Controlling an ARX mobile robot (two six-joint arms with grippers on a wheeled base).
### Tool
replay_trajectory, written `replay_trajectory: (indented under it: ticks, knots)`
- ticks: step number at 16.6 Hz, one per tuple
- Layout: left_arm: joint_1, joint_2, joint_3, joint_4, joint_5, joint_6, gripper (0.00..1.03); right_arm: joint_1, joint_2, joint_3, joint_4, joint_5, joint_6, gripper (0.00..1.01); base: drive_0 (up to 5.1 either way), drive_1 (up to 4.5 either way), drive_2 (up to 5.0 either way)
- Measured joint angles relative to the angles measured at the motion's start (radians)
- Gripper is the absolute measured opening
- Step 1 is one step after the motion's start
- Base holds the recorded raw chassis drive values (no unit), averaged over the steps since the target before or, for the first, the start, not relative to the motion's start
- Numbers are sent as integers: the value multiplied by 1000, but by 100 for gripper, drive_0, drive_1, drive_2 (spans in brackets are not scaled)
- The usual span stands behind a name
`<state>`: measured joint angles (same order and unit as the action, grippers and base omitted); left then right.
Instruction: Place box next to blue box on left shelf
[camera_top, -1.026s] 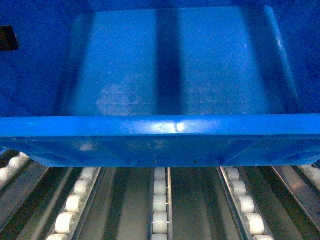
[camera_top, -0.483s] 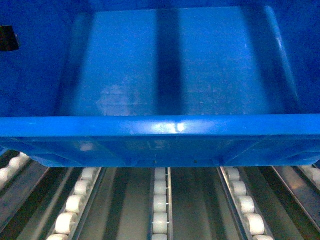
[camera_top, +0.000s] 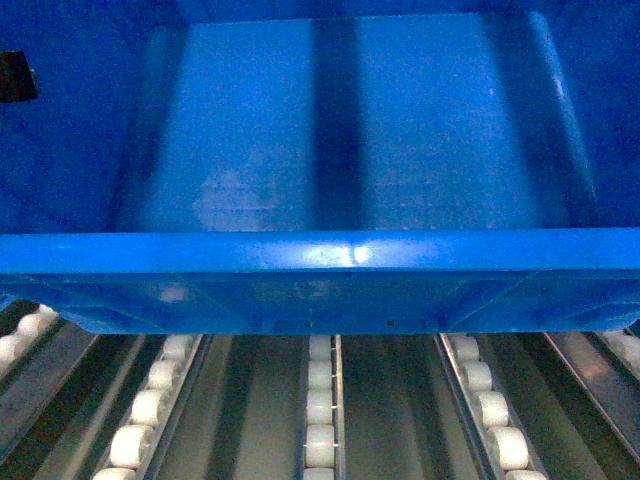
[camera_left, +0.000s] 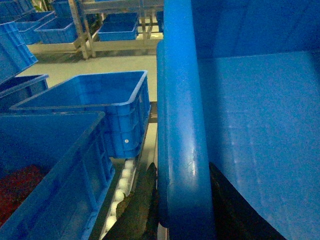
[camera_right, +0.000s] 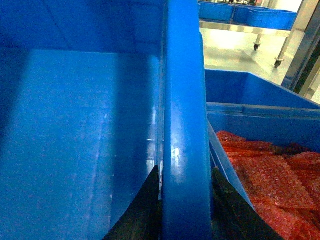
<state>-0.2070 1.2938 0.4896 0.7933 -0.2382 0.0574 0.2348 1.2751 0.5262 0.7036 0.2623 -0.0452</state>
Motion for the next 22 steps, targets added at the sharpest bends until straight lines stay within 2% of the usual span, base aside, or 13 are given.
replay_trajectory:
  ticks: [14, 16, 18, 20, 21, 22]
  knots:
    - [0, 0, 0, 0, 0, 0, 19, 0, 0, 0, 0, 0, 0, 21, 0, 0, 0]
    - [-9, -5, 4, -48, -53, 16, 19, 0, -2, 4, -42, -17, 1, 21, 0, 0, 0]
    - [-4, -2, 4, -39, -58, 27, 19, 0, 1, 3, -48, -28, 16, 21, 0, 0, 0]
    - [21, 11, 4, -18, -53, 47, 19, 0, 12, 13, -107, -71, 57, 21, 0, 0, 0]
    - [44, 48, 4, -48, -50, 64, 19, -3, 56, 29, -201, -121, 106, 21, 0, 0, 0]
    - [57, 81, 4, -89, -38, 66, 19, -6, 98, 29, -237, -137, 133, 21, 0, 0, 0]
